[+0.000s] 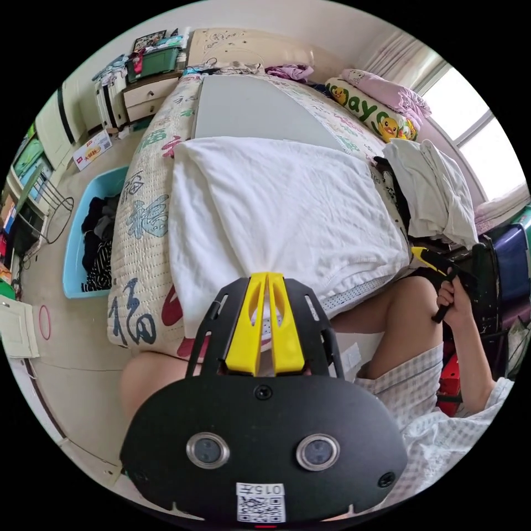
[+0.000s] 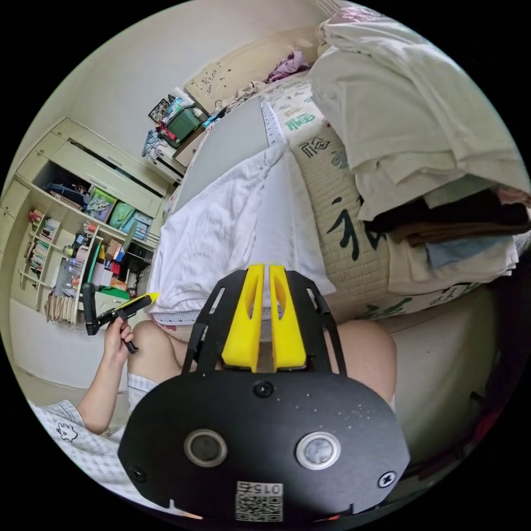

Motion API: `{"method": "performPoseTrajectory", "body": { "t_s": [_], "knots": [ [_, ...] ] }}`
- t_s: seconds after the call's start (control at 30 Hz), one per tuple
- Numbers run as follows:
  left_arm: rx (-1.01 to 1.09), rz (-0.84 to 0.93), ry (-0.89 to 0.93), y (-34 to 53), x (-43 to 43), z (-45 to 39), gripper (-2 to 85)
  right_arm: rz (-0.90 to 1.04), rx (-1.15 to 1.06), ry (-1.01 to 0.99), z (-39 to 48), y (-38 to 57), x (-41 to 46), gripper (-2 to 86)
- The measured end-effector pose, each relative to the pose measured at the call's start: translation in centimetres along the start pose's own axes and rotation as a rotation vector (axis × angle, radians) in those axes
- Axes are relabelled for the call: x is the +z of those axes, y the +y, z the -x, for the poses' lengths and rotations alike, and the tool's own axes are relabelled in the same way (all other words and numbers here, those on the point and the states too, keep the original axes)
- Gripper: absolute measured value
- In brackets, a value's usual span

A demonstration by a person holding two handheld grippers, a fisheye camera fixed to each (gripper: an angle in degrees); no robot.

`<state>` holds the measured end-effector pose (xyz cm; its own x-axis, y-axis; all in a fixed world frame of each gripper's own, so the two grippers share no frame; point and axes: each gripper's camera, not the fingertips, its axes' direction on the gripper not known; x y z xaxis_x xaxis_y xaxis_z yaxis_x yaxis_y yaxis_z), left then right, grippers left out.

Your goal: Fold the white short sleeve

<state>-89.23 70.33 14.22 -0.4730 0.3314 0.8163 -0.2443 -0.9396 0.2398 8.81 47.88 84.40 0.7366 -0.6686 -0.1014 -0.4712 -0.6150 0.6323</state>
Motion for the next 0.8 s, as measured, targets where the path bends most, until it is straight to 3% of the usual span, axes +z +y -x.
{"method": "performPoseTrajectory", "body": {
  "t_s": [0.2, 0.37, 0.5, 0.67, 0.8],
  "knots": [
    [0.170, -0.159, 0.282, -4.8, -2.9, -1.4, 0.9, -0.065, 0.013, 0.090, -1.6, 1.0, -3.7, 8.3],
    [0.271, -0.173, 0.381, -16.8, -1.2, -8.5, 9.3, -0.030, 0.062, -0.004, -5.3, 2.0, -2.6, 9.9],
    [0.378, -0.137, 0.361, -25.5, 1.4, -16.0, 11.2, -0.016, 0.107, -0.138, -7.4, 1.9, -1.5, 10.5],
    [0.392, -0.007, 0.235, -35.9, 10.3, -24.8, 8.8, 0.038, 0.045, -0.055, -6.3, 2.3, 0.0, 8.8],
    [0.351, 0.116, 0.279, -40.6, 17.7, -28.1, 8.7, 0.023, 0.063, -0.077, -6.7, 3.3, -0.3, 7.1]
  ]
}}
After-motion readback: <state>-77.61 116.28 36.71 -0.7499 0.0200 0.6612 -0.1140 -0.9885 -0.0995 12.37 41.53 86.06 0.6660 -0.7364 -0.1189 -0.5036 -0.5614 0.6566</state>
